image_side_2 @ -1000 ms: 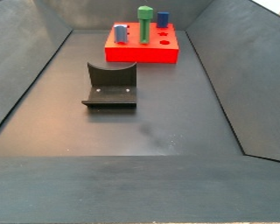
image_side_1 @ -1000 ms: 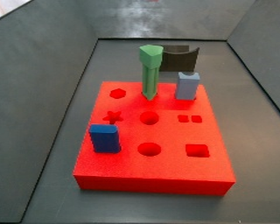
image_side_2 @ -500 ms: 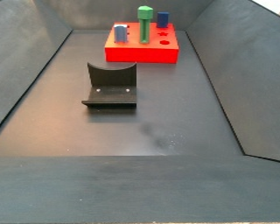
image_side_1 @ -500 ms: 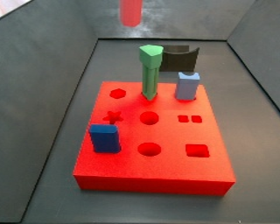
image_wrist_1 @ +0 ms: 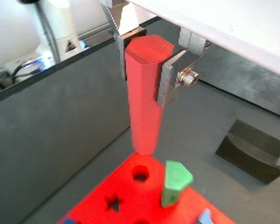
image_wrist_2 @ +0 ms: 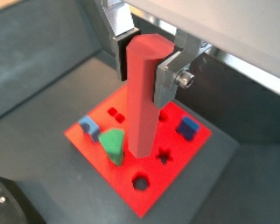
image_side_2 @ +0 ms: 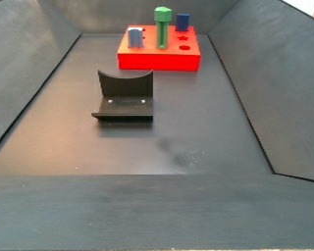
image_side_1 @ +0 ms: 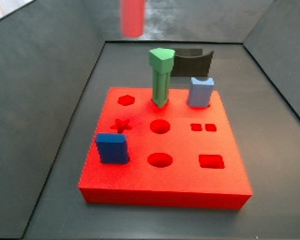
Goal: Pick up the hexagon object. Move up. Place the hexagon object on the fixture. Regrasp the hexagon object. Move to above the board. Insert the hexagon object.
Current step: Insert the hexagon object.
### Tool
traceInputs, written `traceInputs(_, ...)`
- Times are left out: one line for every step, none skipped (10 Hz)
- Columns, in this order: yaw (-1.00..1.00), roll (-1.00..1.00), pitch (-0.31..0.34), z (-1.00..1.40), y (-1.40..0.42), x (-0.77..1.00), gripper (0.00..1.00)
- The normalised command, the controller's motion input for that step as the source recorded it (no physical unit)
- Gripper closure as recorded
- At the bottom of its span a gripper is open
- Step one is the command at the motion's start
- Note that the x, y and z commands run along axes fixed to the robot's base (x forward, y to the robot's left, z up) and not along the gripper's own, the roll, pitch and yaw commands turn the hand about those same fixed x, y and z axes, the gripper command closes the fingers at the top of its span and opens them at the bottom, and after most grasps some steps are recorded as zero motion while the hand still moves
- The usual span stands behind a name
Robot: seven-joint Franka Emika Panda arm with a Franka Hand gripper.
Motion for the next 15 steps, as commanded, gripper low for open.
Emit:
traceInputs(-0.47, -0.06, 0.000, -0.23, 0.27, -0.59, 1.00)
traceInputs(-0.43, -0.14, -0.009, -0.34, 0.25, -0.42, 1.00)
traceInputs(-0.45, -0.19, -0.014, -0.47, 0.15, -0.17, 1.00)
traceInputs(-0.46, -0.22, -0.007, -0.55, 0.05, -0.03, 1.00)
traceInputs(-0.50, -0.28, 0.010, -0.50, 0.00, 0.02, 1.00)
traceInputs(-0.58, -0.32, 0.084, -0.37, 0.00, 0.20, 1.00)
traceInputs(-0.56, -0.28, 0.109, -0.42, 0.00, 0.25, 1.00)
traceInputs(-0.53, -0.20, 0.113, -0.43, 0.00, 0.31, 1.00)
traceInputs(-0.51, -0.18, 0.109, -0.42, 0.00, 0.32, 1.00)
traceInputs(-0.48, -0.23, 0.123, -0.44, 0.02, 0.26, 1.00)
traceInputs(-0.38, -0.26, 0.123, -0.45, 0.04, 0.10, 1.00)
traceInputs(-0.14, -0.27, 0.141, -0.49, 0.05, 0.00, 1.00)
traceInputs(0.00, -0.29, 0.120, -0.49, 0.09, 0.00, 1.00)
traceInputs(0.00, -0.29, 0.099, -0.47, 0.04, 0.00, 1.00)
traceInputs(0.00, -0.37, 0.064, -0.42, 0.07, 0.00, 1.00)
